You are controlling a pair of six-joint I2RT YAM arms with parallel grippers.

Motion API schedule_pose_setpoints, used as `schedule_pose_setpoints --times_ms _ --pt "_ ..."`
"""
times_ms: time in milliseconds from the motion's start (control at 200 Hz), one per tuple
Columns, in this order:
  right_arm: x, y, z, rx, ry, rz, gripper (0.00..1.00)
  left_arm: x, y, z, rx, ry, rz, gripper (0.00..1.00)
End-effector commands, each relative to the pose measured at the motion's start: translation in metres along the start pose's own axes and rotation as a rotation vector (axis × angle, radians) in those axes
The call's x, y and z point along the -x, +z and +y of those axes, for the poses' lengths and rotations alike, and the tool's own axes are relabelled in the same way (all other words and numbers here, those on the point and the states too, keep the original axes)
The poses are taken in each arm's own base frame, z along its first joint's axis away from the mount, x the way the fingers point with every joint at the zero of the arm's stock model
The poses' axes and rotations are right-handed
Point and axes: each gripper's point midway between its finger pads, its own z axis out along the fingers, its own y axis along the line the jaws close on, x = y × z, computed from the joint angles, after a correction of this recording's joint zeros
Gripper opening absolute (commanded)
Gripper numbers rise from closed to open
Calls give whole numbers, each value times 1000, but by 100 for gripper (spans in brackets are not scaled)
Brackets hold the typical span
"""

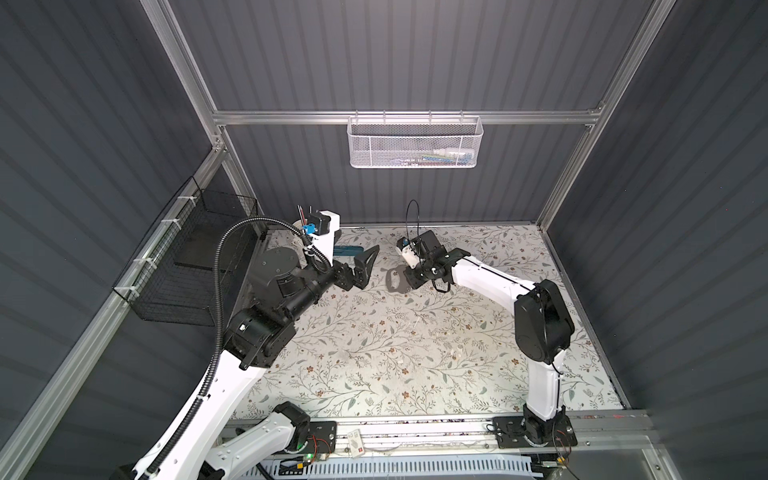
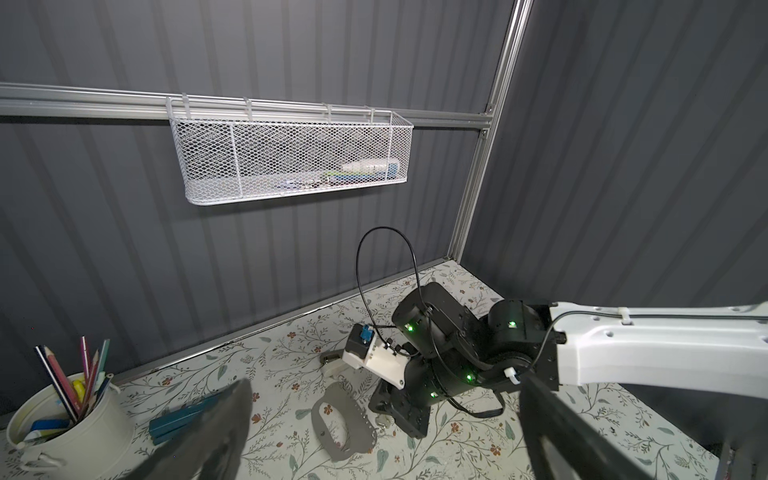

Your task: Put the keys on the keyring

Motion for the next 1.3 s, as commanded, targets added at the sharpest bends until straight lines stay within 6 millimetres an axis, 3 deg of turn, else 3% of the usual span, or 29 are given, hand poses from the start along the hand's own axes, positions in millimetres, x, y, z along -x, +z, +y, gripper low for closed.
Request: schedule_pose_setpoints --times_ms 0,460,645,855,1131,1296 --pt "-1 -20 6 17 45 -47 10 -2 5 0 -7 10 3 100" --pt "-96 -16 12 13 265 79 10 -16 15 -2 -28 -20 26 100" --pt "-126 -20 4 -42 382 83 11 -19 14 -2 -26 -24 35 100" --pt "-157 -23 -1 -87 528 93 24 -21 15 -2 -27 -33 39 100" --pt "-183 -41 -9 -140 673 65 39 -32 18 8 26 -38 62 100" --pt "-181 -75 -23 -193 683 -10 44 -62 31 33 158 -49 135 100"
